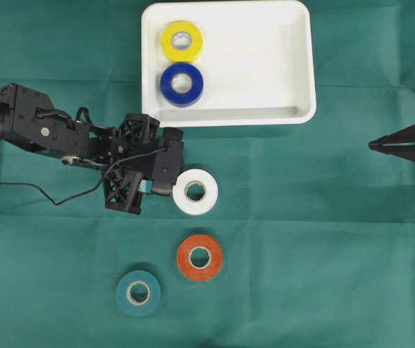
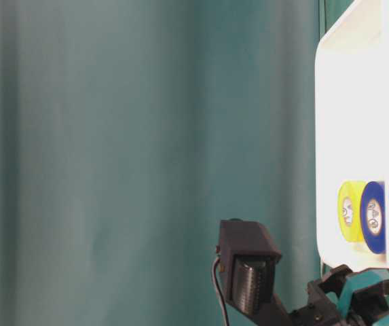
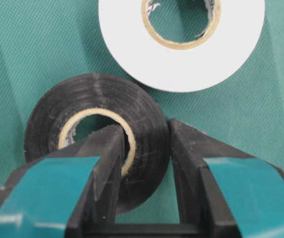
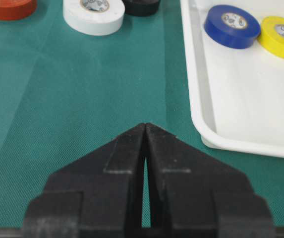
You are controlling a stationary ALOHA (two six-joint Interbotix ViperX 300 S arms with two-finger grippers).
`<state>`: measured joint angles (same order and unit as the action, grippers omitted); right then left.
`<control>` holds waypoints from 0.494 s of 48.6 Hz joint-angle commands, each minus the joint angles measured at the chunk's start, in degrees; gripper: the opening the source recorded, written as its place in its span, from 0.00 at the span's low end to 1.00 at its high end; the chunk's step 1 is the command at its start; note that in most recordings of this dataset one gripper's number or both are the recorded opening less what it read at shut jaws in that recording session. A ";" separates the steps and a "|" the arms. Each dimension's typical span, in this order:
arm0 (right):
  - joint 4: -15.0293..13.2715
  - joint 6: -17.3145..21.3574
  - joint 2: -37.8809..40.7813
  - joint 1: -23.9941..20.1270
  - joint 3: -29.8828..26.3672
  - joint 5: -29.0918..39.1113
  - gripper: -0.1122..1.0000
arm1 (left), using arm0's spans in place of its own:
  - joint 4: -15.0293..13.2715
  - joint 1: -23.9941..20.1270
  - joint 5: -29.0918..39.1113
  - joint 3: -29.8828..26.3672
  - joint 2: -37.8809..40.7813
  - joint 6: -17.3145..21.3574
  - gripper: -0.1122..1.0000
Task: Put the tape into the white case with the left arm.
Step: 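Move the left gripper to the black tape roll and grasp it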
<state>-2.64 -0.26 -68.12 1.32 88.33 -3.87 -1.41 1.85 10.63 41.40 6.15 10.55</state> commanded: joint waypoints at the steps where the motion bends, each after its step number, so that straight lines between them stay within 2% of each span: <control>1: -0.09 0.00 0.44 0.09 -0.70 -0.53 0.02 | 0.09 -0.18 1.67 -0.88 -3.25 0.00 0.32; 18: -0.09 0.00 0.35 0.09 -0.70 -0.53 0.02 | 0.09 2.90 14.24 -2.46 -13.62 -0.26 0.32; 24: -0.09 0.00 0.44 0.09 -0.70 -0.62 0.02 | 0.09 3.87 16.61 -3.08 -15.64 -0.26 0.32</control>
<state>-2.64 -0.26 -68.12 1.32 88.33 -3.87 -1.41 5.19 26.28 39.90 -7.21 10.37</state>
